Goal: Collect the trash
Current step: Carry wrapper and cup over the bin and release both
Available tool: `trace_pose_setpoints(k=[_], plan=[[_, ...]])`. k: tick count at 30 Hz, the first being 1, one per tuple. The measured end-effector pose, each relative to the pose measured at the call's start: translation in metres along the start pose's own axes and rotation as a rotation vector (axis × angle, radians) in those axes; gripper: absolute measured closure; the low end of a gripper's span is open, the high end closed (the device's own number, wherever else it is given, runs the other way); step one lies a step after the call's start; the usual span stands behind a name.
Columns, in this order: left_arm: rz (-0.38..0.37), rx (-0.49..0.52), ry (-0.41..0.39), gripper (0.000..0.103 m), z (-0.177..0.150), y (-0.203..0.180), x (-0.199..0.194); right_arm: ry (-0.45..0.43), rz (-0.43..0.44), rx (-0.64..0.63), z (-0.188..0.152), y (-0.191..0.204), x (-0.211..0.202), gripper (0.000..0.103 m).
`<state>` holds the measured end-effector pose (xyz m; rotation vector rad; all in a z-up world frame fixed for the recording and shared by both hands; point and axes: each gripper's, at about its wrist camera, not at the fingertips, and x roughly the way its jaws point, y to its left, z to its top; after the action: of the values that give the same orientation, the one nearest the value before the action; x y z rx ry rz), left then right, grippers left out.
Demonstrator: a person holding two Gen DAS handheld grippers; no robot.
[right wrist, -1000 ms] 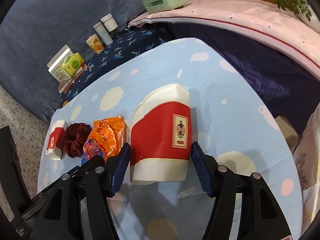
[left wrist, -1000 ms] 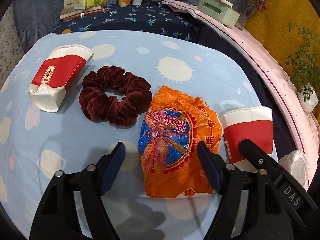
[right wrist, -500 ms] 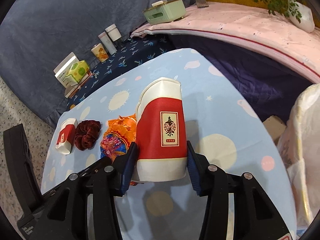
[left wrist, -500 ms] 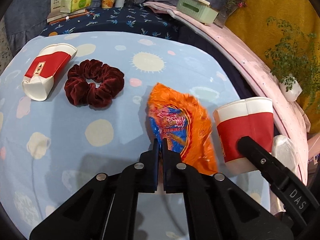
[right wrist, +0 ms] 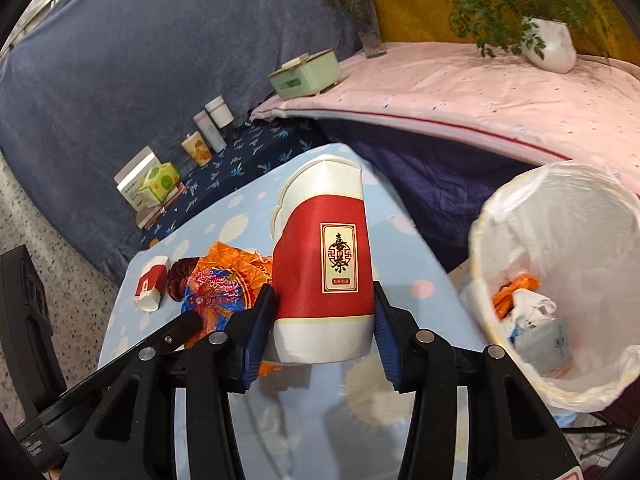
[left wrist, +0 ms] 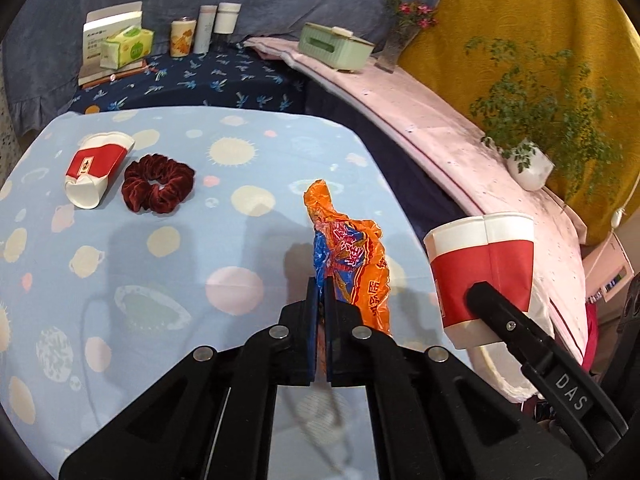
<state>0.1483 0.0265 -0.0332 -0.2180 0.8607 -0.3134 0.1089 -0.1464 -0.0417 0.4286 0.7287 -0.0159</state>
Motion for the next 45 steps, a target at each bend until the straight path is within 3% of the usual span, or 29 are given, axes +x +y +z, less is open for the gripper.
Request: trace_pose_setpoints(k=[9, 22, 30, 41, 44, 45], plan=[[-0.073, 0.088, -0.046, 0.101, -0.009, -0.062, -0.026, -0.091, -0.040, 0.048, 0.003, -0.048, -0.062, 0.057], [-0.190, 0.213, -0.037, 0.101, -0.023, -0.151, -0.022, -0.155, -0.135, 0.141, 0.001, -0.126, -0.108, 0.057], [-0.231, 0.282, 0.000, 0.101, -0.029, -0.195, -0.002, -0.169, -0.178, 0.171, 0.010, -0.160, -0.114, 0.057], [-0.245, 0.305, 0.054, 0.101, -0.035, -0.219, 0.028, -0.158, -0.207, 0.195, 0.018, -0.190, -0.106, 0.057], [-0.246, 0.296, 0.050, 0.098, -0.036, -0.219, 0.031, -0.162, -0.210, 0.194, 0.019, -0.193, -0.104, 0.056], [-0.239, 0.294, 0.048, 0.093, -0.037, -0.219, 0.032, -0.164, -0.214, 0.193, 0.020, -0.193, -0.103, 0.056]])
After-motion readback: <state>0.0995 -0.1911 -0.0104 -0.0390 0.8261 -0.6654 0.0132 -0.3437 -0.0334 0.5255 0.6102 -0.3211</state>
